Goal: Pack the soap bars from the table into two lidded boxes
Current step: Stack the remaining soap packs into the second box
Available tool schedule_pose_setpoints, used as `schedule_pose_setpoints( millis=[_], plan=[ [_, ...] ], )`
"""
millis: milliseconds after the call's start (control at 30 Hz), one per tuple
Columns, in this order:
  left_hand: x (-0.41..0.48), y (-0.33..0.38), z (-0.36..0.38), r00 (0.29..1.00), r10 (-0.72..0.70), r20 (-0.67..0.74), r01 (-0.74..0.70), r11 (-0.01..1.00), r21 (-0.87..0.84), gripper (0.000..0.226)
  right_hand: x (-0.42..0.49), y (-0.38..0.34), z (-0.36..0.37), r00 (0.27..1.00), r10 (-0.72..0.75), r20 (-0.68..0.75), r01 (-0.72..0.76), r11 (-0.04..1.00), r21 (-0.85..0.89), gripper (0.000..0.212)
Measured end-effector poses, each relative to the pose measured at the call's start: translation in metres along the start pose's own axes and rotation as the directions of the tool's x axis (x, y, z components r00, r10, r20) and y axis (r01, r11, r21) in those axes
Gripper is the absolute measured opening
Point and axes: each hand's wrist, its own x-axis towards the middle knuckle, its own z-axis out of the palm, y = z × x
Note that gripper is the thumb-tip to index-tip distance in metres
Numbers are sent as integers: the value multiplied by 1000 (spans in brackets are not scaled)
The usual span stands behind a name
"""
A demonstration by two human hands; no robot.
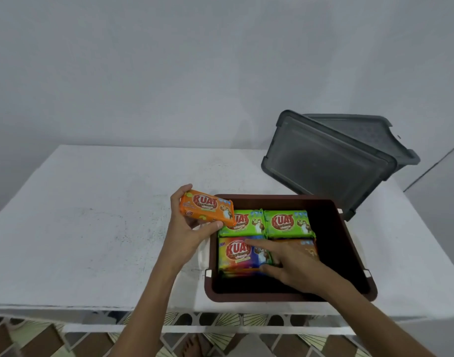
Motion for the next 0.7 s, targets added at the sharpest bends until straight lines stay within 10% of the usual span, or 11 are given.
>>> schedule_pose_setpoints(
  millis=[233, 467, 700],
  plan=[
    [-10, 15, 18, 999, 34, 18, -36, 995, 94, 84, -2, -12, -30, 953, 121, -278, 1, 915, 404, 48],
    [-20, 26, 45, 975, 30, 219, -77, 974, 211, 80, -6, -26, -33, 960, 205, -190, 120, 313, 942, 42],
    [-8, 9, 25, 954, 21, 299, -198, 793, 576, 61, -44, 17, -50, 928, 292, -232, 23, 576, 817, 36]
  ],
)
